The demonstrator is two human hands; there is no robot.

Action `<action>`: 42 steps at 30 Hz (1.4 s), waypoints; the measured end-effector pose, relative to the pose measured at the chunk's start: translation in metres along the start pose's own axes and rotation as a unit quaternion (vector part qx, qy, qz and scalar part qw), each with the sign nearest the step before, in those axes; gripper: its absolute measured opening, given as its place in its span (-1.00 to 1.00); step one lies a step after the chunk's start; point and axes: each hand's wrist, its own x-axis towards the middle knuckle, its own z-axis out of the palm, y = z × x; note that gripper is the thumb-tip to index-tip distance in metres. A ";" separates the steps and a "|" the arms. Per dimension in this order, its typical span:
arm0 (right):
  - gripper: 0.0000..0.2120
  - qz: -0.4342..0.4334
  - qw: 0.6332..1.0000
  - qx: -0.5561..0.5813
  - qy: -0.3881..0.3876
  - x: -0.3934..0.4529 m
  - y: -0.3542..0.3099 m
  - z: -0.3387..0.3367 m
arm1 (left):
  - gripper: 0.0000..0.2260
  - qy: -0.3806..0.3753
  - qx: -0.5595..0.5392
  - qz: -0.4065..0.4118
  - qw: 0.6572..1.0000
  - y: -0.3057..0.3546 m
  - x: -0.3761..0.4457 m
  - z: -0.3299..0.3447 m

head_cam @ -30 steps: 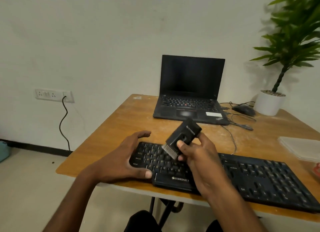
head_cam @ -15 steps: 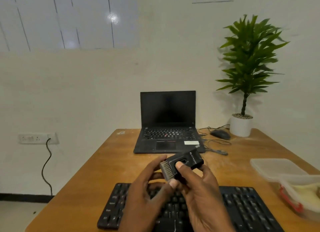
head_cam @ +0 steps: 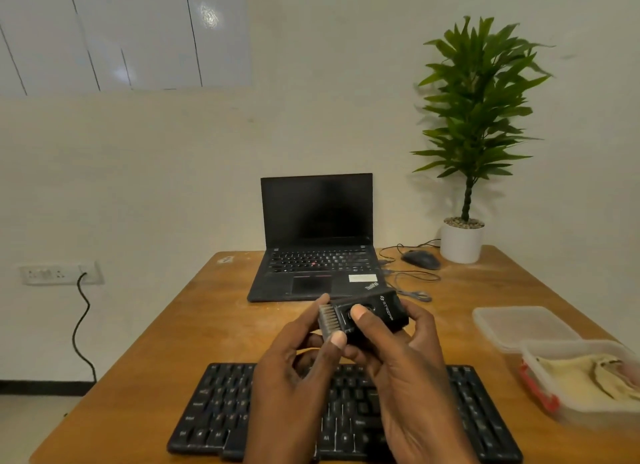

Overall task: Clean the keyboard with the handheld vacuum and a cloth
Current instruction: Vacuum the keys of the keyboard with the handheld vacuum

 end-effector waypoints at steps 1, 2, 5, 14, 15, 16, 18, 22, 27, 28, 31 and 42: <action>-0.43 -0.003 1.000 -0.007 0.001 0.001 -0.002 0.000 | -0.53 -0.001 0.005 0.003 1.000 0.000 0.002 0.001; -0.42 -0.007 1.000 -0.015 0.003 0.003 -0.003 0.001 | -0.53 -0.003 0.008 0.006 1.000 0.000 0.004 0.001; -0.41 -0.023 0.999 -0.037 0.012 0.009 -0.005 0.002 | -0.52 -0.001 0.010 0.004 1.000 -0.002 0.011 0.004; -0.44 -0.036 0.997 -0.055 0.037 0.026 -0.004 0.001 | -0.59 0.022 0.037 0.031 0.999 -0.010 0.022 0.018; -0.42 -0.032 0.997 -0.056 0.040 0.027 -0.003 0.001 | -0.61 0.036 0.036 0.033 0.998 -0.011 0.021 0.020; -0.41 -0.027 0.997 -0.057 0.043 0.029 -0.001 0.000 | -0.63 0.051 0.034 0.034 0.998 -0.013 0.021 0.022; -0.40 -0.021 0.997 -0.062 0.045 0.030 0.001 0.000 | -0.66 0.077 0.025 0.035 0.996 -0.015 0.021 0.025; -0.40 -0.016 0.996 -0.069 0.046 0.033 0.006 0.002 | -0.75 0.101 0.030 0.029 0.994 -0.020 0.023 0.029; -0.38 -0.022 0.996 -0.070 0.055 0.039 0.013 0.005 | -0.69 0.126 0.034 0.027 0.991 -0.020 0.024 0.034; -0.38 -0.022 0.996 -0.072 0.057 0.039 0.014 0.005 | -0.69 0.128 0.030 0.023 0.991 -0.020 0.024 0.034; -0.38 -0.015 0.996 -0.074 0.056 0.042 0.017 0.004 | -0.69 0.134 0.019 0.011 0.991 -0.024 0.025 0.036; -0.33 -0.017 0.996 -0.057 0.061 0.045 0.020 0.006 | -0.72 0.149 0.014 0.017 0.989 -0.028 0.030 0.033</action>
